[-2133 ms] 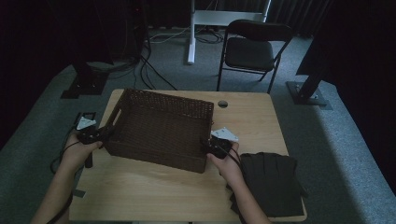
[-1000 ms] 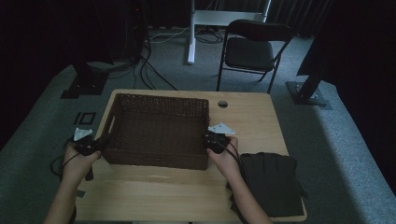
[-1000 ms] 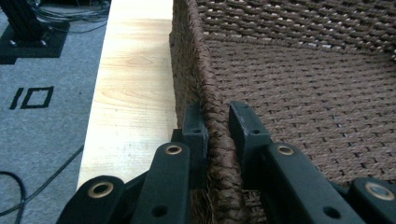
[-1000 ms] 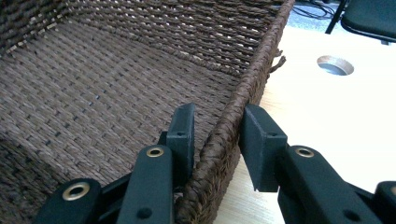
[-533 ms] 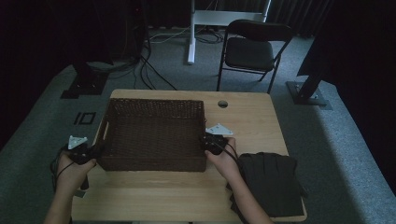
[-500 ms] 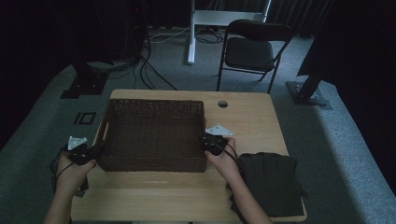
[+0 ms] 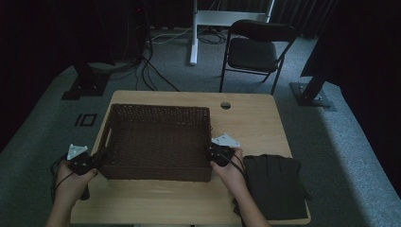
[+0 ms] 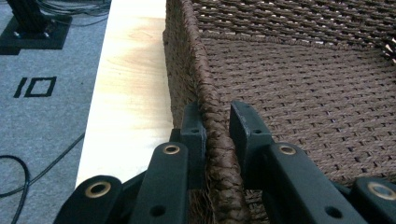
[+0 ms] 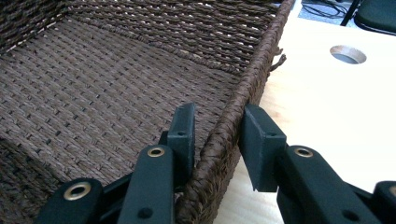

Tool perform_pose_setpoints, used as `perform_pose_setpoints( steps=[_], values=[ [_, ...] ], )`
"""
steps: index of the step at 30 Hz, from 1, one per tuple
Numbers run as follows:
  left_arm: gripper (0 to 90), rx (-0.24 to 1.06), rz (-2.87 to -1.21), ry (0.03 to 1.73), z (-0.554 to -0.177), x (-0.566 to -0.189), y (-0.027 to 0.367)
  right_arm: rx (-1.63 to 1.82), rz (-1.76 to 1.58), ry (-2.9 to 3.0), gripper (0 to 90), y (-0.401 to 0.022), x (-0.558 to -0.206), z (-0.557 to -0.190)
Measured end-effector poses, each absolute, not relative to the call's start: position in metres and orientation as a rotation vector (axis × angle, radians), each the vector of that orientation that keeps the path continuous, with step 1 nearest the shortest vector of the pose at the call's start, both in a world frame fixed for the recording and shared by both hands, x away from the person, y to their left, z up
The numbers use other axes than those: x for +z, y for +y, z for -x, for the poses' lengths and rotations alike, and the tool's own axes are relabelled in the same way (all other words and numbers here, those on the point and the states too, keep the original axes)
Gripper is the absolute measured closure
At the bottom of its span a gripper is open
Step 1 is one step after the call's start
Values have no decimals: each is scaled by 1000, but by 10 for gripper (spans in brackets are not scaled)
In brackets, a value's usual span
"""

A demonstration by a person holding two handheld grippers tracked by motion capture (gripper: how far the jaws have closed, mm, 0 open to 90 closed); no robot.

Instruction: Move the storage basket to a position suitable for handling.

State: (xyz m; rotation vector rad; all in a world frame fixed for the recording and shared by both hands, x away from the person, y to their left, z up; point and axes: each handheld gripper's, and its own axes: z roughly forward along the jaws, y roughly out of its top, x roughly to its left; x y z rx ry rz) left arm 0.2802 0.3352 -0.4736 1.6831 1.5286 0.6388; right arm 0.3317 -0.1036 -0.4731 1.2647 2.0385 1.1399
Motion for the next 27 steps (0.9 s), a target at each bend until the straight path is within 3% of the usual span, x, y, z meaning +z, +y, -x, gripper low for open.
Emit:
perform_pose_setpoints(
  steps=[23, 27],
  values=[
    [764, 610, -1677, 1517, -264, -474, 340, 1150, -1295, 2030, 663, -102, -473, -310],
    [754, 610, -1693, 1504, -266, -474, 341, 1170, -1312, 2041, 630, -104, -472, -312]
  ],
)
